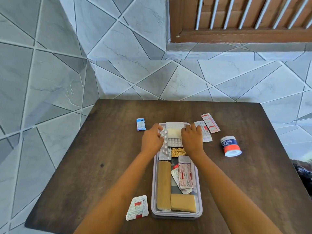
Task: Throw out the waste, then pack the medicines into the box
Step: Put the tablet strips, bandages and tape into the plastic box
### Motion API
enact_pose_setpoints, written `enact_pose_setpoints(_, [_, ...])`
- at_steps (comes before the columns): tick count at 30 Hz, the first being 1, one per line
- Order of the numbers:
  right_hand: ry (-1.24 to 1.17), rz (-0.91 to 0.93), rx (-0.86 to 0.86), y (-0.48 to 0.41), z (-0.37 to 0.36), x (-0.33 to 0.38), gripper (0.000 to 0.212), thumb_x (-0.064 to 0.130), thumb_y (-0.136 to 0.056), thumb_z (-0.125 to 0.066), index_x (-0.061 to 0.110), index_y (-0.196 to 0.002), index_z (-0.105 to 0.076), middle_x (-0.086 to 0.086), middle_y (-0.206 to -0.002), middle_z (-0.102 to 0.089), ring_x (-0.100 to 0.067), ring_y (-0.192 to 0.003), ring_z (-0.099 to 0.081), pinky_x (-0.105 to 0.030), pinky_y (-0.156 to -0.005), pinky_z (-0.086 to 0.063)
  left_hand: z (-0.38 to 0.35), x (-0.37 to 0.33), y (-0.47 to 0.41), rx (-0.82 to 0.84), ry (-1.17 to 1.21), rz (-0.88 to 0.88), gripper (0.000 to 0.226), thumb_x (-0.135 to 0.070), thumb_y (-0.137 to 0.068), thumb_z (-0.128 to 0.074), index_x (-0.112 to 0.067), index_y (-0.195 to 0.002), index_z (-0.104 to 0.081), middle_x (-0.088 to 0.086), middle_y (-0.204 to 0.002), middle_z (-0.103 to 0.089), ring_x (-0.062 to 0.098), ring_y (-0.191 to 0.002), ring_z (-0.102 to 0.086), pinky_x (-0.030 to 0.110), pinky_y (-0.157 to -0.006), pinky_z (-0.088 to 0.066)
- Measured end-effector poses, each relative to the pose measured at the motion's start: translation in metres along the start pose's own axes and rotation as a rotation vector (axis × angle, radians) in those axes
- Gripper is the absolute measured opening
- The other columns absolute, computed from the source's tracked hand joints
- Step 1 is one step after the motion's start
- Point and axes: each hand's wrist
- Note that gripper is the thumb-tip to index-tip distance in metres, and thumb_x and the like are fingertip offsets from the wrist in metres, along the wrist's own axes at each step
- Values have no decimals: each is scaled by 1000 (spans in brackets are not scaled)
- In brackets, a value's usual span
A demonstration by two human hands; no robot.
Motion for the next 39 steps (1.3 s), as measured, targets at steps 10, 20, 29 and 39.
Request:
enact_pose_setpoints(10, [-459, -112, -26, 37, -21, -20, 56, 22, -94, -46, 5, -143, -26, -14, -150, -34, -26, -139, -33, -36, -114, -29, -33, -12, -4, 207, -548, -76, 30, -2, -95, -41, -1, -122, -53, 19, -127, -57, 31, -115, -57, 35, -92, -48])
enact_pose_setpoints(20, [-626, -74, -38, 59, -23, -32, 49, 28, -97, -39, 9, -141, -32, -9, -148, -39, -23, -138, -35, -38, -115, -28, -40, -19, 19, 108, -417, -118, 31, -6, -92, -45, -12, -117, -62, 11, -120, -64, 27, -107, -61, 33, -84, -50])
enact_pose_setpoints(29, [-559, -377, 7, 75, -29, -114, 63, 20, -87, -55, 10, -143, -27, -16, -152, -27, -33, -141, -24, -44, -113, -26, -70, -69, 19, 42, -179, -223, 24, -14, -95, -48, -12, -111, -66, 8, -118, -68, 23, -105, -64, 28, -92, -50])
enact_pose_setpoints(39, [-749, -511, 165, 42, -30, -152, 72, 30, -88, -57, 16, -145, -17, -16, -142, -42, -35, -124, -48, -43, -95, -45, -158, -113, -52, 296, -506, -108, 47, -26, -96, -46, -9, -139, -37, 18, -140, -47, 33, -127, -49, 37, -102, -43])
Point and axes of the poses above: each hand's wrist, its own y-axis away from the middle knuckle, its own z-axis out of the back of the hand, x = y × z
